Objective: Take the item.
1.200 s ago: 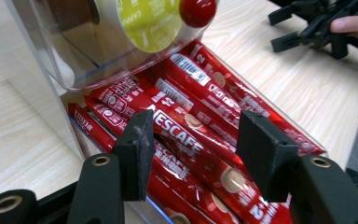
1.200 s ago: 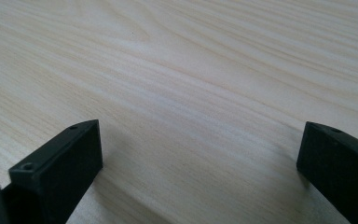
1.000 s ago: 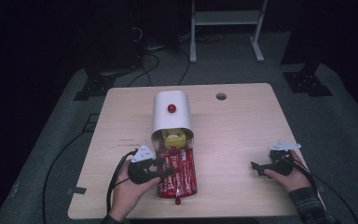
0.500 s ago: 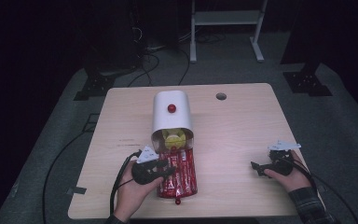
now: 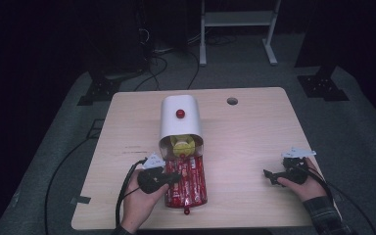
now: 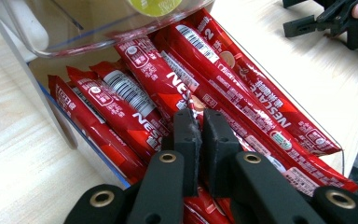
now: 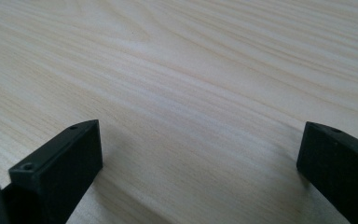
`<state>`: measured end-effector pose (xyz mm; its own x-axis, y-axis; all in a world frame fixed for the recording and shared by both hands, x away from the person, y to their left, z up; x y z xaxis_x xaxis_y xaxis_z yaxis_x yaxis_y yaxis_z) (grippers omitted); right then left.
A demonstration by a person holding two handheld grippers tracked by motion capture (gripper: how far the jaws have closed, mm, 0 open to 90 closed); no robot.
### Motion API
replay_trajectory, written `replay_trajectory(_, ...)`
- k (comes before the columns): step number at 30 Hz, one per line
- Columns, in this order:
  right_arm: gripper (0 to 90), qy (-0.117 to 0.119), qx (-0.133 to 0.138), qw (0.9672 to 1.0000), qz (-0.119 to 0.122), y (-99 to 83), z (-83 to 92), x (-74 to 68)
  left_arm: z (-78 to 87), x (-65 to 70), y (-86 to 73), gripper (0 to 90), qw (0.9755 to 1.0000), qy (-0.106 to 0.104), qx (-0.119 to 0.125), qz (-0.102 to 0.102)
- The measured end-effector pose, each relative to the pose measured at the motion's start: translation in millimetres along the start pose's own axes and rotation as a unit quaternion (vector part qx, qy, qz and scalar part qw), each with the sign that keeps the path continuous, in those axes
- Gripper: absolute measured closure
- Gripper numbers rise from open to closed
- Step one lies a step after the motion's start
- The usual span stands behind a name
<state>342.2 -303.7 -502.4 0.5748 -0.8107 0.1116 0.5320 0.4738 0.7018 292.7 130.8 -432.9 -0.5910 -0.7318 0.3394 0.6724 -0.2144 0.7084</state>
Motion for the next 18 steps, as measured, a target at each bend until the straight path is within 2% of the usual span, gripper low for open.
replay_trajectory(6,0.0,0.0,0.0,1.0,0.0,0.0,-0.1,0.0,3.3,0.5,1.3,87.9,1.0,-0.008,-0.002,0.004)
replay_trajectory(18,0.0,0.0,0.0,1.0,0.001,-0.1,-0.1,0.1,13.8,6.7,3.1,88.3,0.9987,-0.051,-0.005,0.006)
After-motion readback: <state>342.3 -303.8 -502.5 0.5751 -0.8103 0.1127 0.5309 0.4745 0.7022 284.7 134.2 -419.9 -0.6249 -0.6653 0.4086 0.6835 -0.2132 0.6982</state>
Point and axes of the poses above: each handheld gripper's, and its own axes: z roughly backward along the jaws, y roughly out of its top, x roughly to its right, the point moved 2 cm from there along -z, roughly forward along the jaws, and after that the axes turned 10 degrees about z, right-handed, at the moved point
